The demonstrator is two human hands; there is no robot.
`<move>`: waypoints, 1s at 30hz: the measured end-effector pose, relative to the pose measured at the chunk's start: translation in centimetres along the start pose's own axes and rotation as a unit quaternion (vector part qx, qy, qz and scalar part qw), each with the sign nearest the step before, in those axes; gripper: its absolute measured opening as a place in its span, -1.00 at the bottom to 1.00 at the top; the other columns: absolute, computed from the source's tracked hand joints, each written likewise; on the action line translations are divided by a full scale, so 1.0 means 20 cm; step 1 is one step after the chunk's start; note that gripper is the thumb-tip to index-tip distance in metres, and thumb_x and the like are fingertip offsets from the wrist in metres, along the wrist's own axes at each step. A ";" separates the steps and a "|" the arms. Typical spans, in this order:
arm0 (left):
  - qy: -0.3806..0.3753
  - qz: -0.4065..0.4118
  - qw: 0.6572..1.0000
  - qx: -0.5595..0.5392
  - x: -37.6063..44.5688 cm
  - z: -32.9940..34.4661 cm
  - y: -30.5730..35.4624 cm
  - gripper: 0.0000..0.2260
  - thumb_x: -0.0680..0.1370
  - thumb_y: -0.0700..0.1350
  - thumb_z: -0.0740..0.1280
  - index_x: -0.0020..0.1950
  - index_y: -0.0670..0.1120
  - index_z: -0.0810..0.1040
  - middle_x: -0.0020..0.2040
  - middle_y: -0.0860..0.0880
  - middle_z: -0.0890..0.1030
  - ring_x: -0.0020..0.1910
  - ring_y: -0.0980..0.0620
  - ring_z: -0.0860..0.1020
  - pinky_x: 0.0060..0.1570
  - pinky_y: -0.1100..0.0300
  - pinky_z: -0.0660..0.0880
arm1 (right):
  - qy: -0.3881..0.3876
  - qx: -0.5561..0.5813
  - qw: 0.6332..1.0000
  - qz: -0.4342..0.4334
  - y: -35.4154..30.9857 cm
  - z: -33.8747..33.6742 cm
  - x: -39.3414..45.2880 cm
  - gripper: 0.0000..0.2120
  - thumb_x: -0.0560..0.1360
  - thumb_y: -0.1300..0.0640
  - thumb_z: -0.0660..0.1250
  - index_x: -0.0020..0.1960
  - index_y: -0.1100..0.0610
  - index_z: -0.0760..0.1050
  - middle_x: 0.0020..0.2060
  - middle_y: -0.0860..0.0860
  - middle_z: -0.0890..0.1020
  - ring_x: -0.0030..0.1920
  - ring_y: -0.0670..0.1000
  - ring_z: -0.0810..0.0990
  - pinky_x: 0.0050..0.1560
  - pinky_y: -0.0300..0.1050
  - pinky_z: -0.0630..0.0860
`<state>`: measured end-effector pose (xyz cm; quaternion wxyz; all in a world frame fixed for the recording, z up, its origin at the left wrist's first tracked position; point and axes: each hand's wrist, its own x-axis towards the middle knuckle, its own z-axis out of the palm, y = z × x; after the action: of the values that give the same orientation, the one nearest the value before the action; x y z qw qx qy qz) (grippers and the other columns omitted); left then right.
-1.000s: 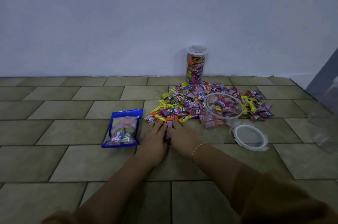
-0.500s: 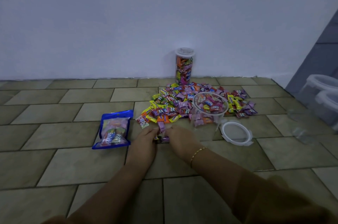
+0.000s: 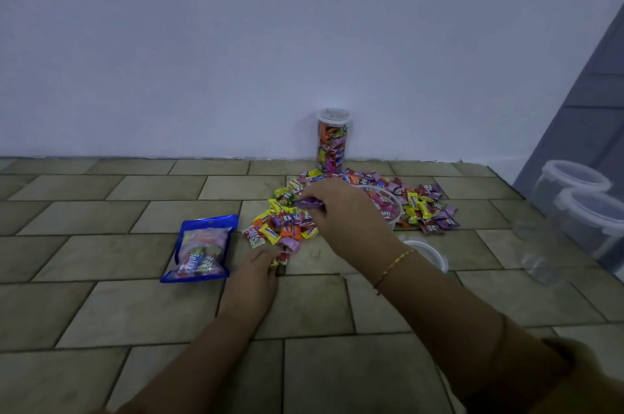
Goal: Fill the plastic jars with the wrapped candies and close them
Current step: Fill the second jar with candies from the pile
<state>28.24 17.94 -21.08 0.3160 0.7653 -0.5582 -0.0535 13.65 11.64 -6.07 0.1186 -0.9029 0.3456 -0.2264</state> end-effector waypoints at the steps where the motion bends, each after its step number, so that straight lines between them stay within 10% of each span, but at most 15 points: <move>1: -0.001 0.001 1.000 -0.002 0.00 0.00 0.00 -0.67 0.55 -0.26 0.25 0.31 -0.05 0.50 0.27 -0.03 0.51 0.19 0.03 0.50 0.06 0.32 0.36 | 0.008 -0.001 1.000 0.007 0.01 -0.05 0.00 -0.76 0.54 0.25 0.19 0.14 0.15 0.54 0.04 0.07 0.56 -0.01 0.01 0.48 -0.08 -0.20 0.34; 14: -0.008 -0.026 1.000 0.006 0.01 0.01 -0.01 -0.64 0.57 -0.21 0.24 0.35 0.01 0.48 0.37 0.04 0.45 0.31 0.08 0.42 0.23 0.27 0.33 | -0.031 0.040 0.995 0.082 0.37 -0.26 -0.02 -0.76 0.46 0.21 0.36 0.12 0.05 0.59 -0.05 -0.01 0.61 -0.12 -0.10 0.46 -0.28 -0.59 0.28; 19: -0.006 -0.058 0.998 -0.006 0.02 0.02 -0.01 -0.65 0.57 -0.22 0.25 0.33 0.03 0.50 0.34 0.01 0.49 0.25 0.06 0.47 0.21 0.23 0.38 | -0.054 0.060 0.995 0.057 0.42 -0.25 -0.03 -0.69 0.46 0.28 0.31 0.11 -0.02 0.60 0.05 0.01 0.64 -0.04 -0.03 0.54 -0.24 -0.34 0.36; 30: 0.158 -0.121 0.940 -0.277 0.14 -0.10 0.38 -0.78 0.51 -0.08 0.39 0.15 -0.01 0.62 0.04 -0.01 0.62 0.00 0.08 0.56 -0.02 0.15 0.52 | -0.033 0.049 0.998 0.025 0.47 -0.23 -0.06 -0.68 0.50 0.25 0.31 0.22 0.02 0.55 0.25 -0.04 0.55 0.25 -0.03 0.48 0.02 -0.45 0.24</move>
<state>23.85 14.84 -14.56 0.5909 0.7077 -0.3676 -0.1220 5.22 5.35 -5.96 0.1795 -0.8941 0.3526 -0.2098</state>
